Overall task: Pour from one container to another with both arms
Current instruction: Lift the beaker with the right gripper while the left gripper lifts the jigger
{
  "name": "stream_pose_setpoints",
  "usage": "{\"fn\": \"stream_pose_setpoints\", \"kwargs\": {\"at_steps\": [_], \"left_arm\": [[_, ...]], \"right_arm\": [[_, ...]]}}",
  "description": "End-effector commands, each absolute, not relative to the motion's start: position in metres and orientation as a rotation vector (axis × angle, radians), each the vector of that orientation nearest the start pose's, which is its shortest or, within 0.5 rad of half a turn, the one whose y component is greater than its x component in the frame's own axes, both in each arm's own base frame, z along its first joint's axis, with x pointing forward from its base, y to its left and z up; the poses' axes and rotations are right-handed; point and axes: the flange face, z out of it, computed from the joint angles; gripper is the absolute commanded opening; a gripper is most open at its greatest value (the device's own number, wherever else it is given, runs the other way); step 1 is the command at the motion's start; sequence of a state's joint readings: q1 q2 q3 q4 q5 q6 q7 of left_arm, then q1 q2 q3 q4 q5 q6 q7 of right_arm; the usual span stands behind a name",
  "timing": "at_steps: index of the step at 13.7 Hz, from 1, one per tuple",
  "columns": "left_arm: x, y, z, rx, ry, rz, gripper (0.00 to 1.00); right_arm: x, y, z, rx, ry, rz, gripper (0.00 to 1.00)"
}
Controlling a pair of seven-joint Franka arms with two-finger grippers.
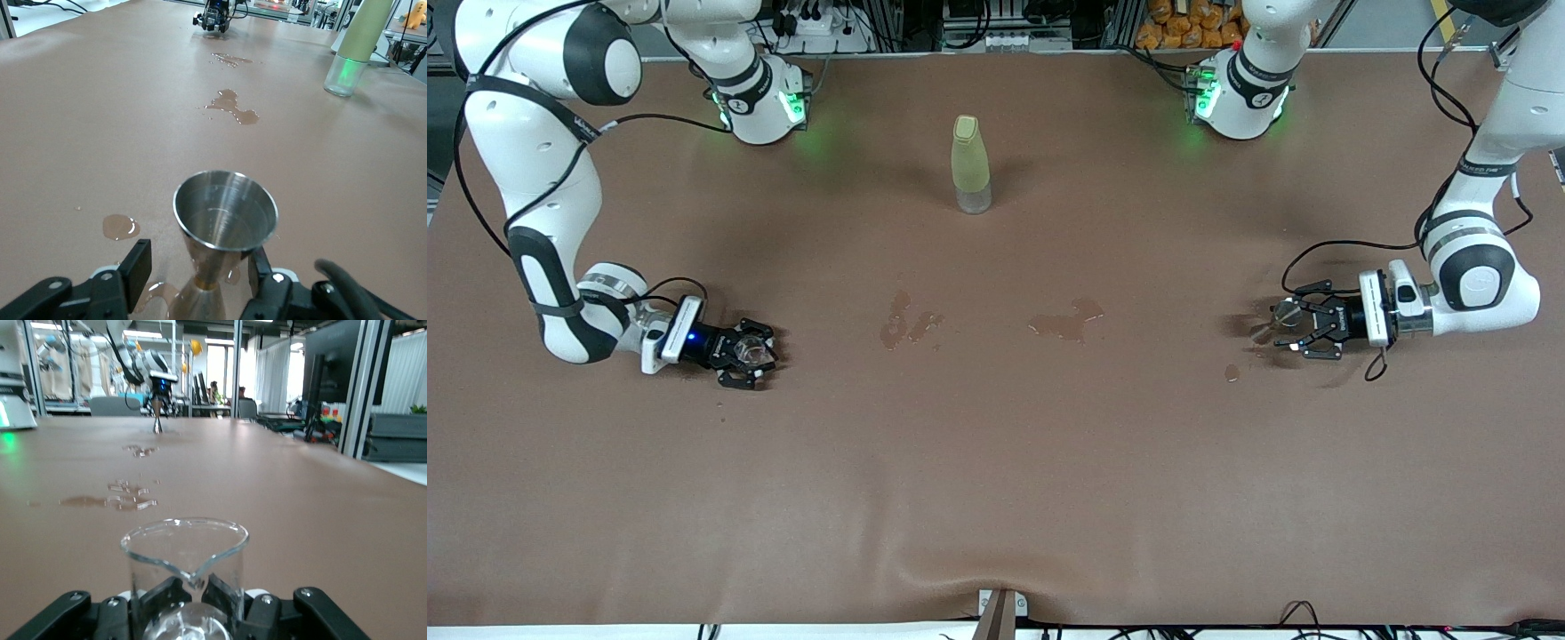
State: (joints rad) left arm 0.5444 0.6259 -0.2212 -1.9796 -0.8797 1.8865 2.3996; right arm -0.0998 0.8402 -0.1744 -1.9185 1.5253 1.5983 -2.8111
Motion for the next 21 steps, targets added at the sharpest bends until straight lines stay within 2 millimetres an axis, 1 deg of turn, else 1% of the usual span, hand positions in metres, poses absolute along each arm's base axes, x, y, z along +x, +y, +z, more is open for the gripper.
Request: {"fn": "stream_pose_setpoints", "kwargs": {"at_steps": [1,2,4,5,7,8,11,13,16,17,18,19,21], "left_arm": [[0.536,0.111,0.137,1.629,-1.452,0.841,0.64],[0.537,0.111,0.136,1.629,-1.453,0.841,0.63],[0.537,0.113,0.137,1.632,-1.455,0.844,0.54],[0.538,0.112,0.137,1.631,-1.459,0.844,0.52],[0.538,0.112,0.137,1.631,-1.459,0.844,0.49],[0.539,0.113,0.137,1.639,-1.462,0.843,0.42],[0.542,0.111,0.141,1.639,-1.482,0.841,0.28],[0.543,0.112,0.144,1.639,-1.493,0.841,0.16],[0.548,0.111,0.150,1.636,-1.509,0.847,0.09],[0.553,0.107,0.157,1.628,-1.529,0.851,0.03],[0.560,0.096,0.164,1.612,-1.546,0.853,0.00],[0.566,0.086,0.171,1.596,-1.552,0.863,0.00],[0.584,0.060,0.188,1.542,-1.589,0.900,0.00]], "right_arm": [[0.547,-0.037,0.078,-1.331,-1.404,-1.421,0.00],[0.551,-0.035,0.091,-1.306,-1.398,-1.427,0.00],[0.559,-0.027,0.117,-1.275,-1.347,-1.402,0.00],[0.562,-0.024,0.131,-1.259,-1.331,-1.391,0.00],[0.568,-0.022,0.165,-1.237,-1.332,-1.376,0.00],[0.572,-0.022,0.187,-1.231,-1.342,-1.362,0.00],[0.580,-0.021,0.245,-1.225,-1.322,-1.315,0.00],[0.584,-0.021,0.280,-1.234,-1.309,-1.301,0.00],[0.583,-0.017,0.334,-1.243,-1.284,-1.249,0.00],[0.581,-0.014,0.347,-1.223,-1.264,-1.227,0.00],[0.579,-0.012,0.359,-1.221,-1.245,-1.208,0.00],[0.579,-0.013,0.372,-1.225,-1.244,-1.207,0.00],[0.578,-0.013,0.387,-1.229,-1.236,-1.197,0.00]]}}
